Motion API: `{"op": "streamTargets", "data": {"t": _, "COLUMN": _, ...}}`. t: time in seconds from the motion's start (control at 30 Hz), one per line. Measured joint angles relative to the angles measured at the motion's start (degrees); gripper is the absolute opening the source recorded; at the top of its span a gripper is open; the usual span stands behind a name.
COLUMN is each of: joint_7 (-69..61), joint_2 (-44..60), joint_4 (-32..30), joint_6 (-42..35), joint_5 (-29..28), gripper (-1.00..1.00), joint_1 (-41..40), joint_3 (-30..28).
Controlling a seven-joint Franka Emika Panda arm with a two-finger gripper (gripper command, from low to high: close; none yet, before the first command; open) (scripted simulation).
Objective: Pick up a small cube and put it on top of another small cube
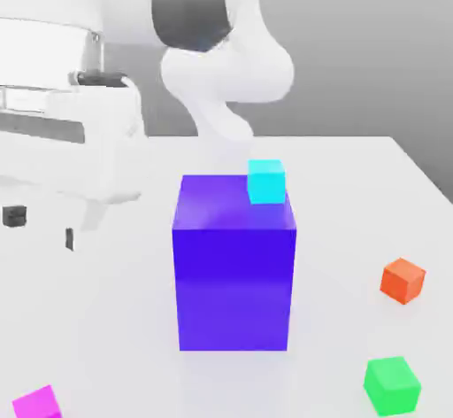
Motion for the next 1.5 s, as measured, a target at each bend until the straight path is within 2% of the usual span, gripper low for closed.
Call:
{"op": "streamTargets", "data": {"t": 0.3, "joint_7": 5.28, "joint_2": 18.85, "joint_4": 1.91, "joint_6": 4.51, "joint_5": 4.29, "gripper": 0.00, "joint_1": -3.55, "joint_3": -2.16}}
{"op": "streamTargets", "data": {"t": 0.43, "joint_7": 4.97, "joint_2": 27.17, "joint_4": 3.54, "joint_6": 9.73, "joint_5": 6.09, "gripper": 0.00, "joint_1": -4.89, "joint_3": -1.25}}
{"op": "streamTargets", "data": {"t": 0.47, "joint_7": 4.77, "joint_2": 28.96, "joint_4": 3.95, "joint_6": 11.07, "joint_5": 6.41, "gripper": -1.00, "joint_1": -5.16, "joint_3": -0.93}}
{"op": "streamTargets", "data": {"t": 0.67, "joint_7": 4.67, "joint_2": 29.86, "joint_4": 4.16, "joint_6": 11.82, "joint_5": 6.61, "gripper": -1.00, "joint_1": -5.25, "joint_3": -0.80}}
{"op": "streamTargets", "data": {"t": 0.83, "joint_7": 5.52, "joint_2": 22.48, "joint_4": 2.40, "joint_6": 6.15, "joint_5": 5.20, "gripper": -1.00, "joint_1": -4.15, "joint_3": -1.90}}
{"op": "streamTargets", "data": {"t": 1.23, "joint_7": -3.37, "joint_2": 11.33, "joint_4": -7.44, "joint_6": 4.85, "joint_5": -2.89, "gripper": -1.00, "joint_1": 11.96, "joint_3": 13.37}}
{"op": "streamTargets", "data": {"t": 1.37, "joint_7": -4.63, "joint_2": 13.98, "joint_4": -8.34, "joint_6": 8.03, "joint_5": -8.16, "gripper": -1.00, "joint_1": 18.89, "joint_3": 17.62}}
{"op": "streamTargets", "data": {"t": 1.4, "joint_7": -4.28, "joint_2": 16.24, "joint_4": -7.87, "joint_6": 9.61, "joint_5": -10.40, "gripper": 1.00, "joint_1": 21.24, "joint_3": 17.96}}
{"op": "streamTargets", "data": {"t": 1.5, "joint_7": -4.28, "joint_2": 16.24, "joint_4": -7.87, "joint_6": 9.61, "joint_5": -10.40, "gripper": 1.00, "joint_1": 21.24, "joint_3": 17.96}}
